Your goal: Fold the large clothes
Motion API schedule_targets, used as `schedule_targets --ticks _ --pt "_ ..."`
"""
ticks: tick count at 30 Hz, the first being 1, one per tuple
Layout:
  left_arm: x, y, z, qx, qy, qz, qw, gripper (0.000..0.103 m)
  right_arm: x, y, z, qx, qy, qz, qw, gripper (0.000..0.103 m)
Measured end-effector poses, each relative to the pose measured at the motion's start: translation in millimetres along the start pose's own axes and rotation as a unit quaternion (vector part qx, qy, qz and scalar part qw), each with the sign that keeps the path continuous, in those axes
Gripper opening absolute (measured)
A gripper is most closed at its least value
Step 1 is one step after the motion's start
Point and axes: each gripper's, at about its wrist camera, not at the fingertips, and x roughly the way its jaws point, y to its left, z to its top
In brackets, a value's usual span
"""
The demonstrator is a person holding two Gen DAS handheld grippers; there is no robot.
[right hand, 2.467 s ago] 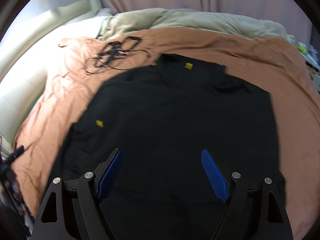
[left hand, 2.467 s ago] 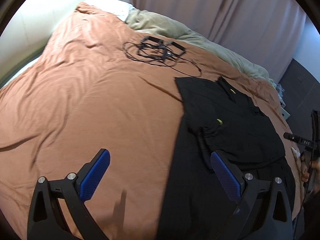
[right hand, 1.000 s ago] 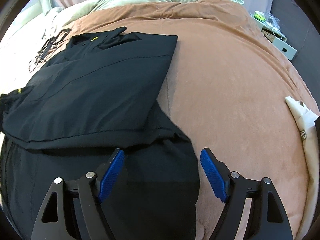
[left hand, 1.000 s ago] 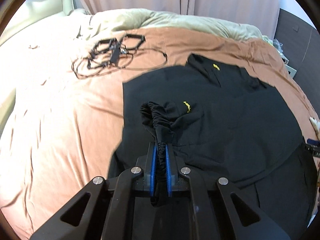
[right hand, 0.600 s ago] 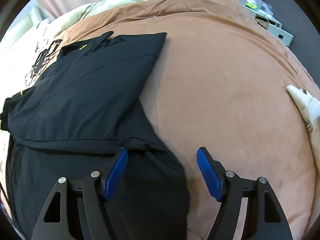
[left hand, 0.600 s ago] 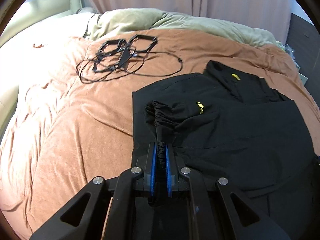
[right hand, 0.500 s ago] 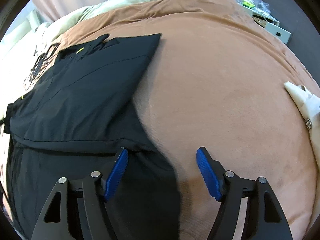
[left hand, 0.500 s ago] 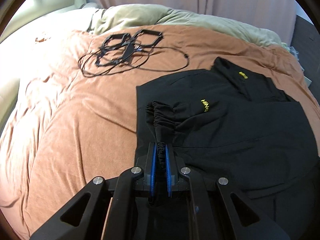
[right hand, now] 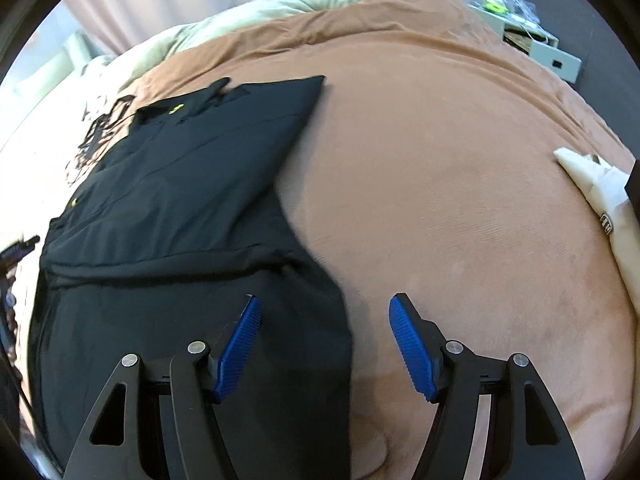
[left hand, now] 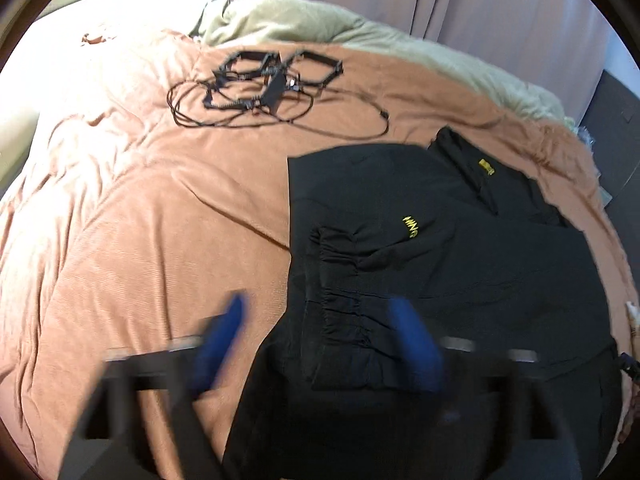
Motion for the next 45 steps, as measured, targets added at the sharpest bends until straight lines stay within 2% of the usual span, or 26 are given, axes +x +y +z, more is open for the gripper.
schedule_targets --ticks 7,10,12,14,16,27,28,30,37,40,45 --pt "-50 15 -19 -0.013 -0.017 0.007 0.9997 0.092 -29 14 -12 -0.014 -0.019 0.022 0.999 0.073" --pt "-70 20 -31 -0.017 -0.019 -0.007 0.9996 0.092 -47 19 -17 -0.015 -0.03 0.034 0.999 0.078" --pt "-88 24 -42 -0.016 -0.024 -0.009 0.9996 0.092 -58 21 -23 -0.012 -0.033 0.043 0.998 0.083" --pt "-103 26 -53 -0.019 -0.032 -0.016 0.9992 0.092 -69 21 -29 -0.01 -0.036 0.048 0.998 0.095" --pt "-121 29 -64 -0.024 -0.043 -0.029 0.9984 0.092 -82 21 -37 -0.007 -0.044 0.048 0.998 0.103" --pt "-216 32 -128 -0.022 -0.096 -0.048 0.994 0.096 -154 21 -91 -0.003 -0.084 0.057 0.995 0.103" --pt "-222 31 -134 -0.022 -0.1 -0.05 0.9934 0.103 -159 20 -95 -0.002 -0.087 0.059 0.994 0.103" --pt "-237 32 -146 -0.022 -0.114 -0.053 0.9917 0.103 -170 20 -105 -0.002 -0.095 0.063 0.993 0.103" --pt "-275 36 -180 -0.017 -0.152 -0.056 0.9867 0.103 -208 16 -133 -0.004 -0.138 0.091 0.986 0.103" --pt "-286 40 -194 -0.022 -0.16 -0.059 0.985 0.103 -224 15 -150 -0.006 -0.177 0.106 0.978 0.103" --pt "-292 44 -217 -0.019 -0.151 -0.041 0.9874 0.103 -234 20 -173 -0.042 -0.185 0.085 0.978 0.103"
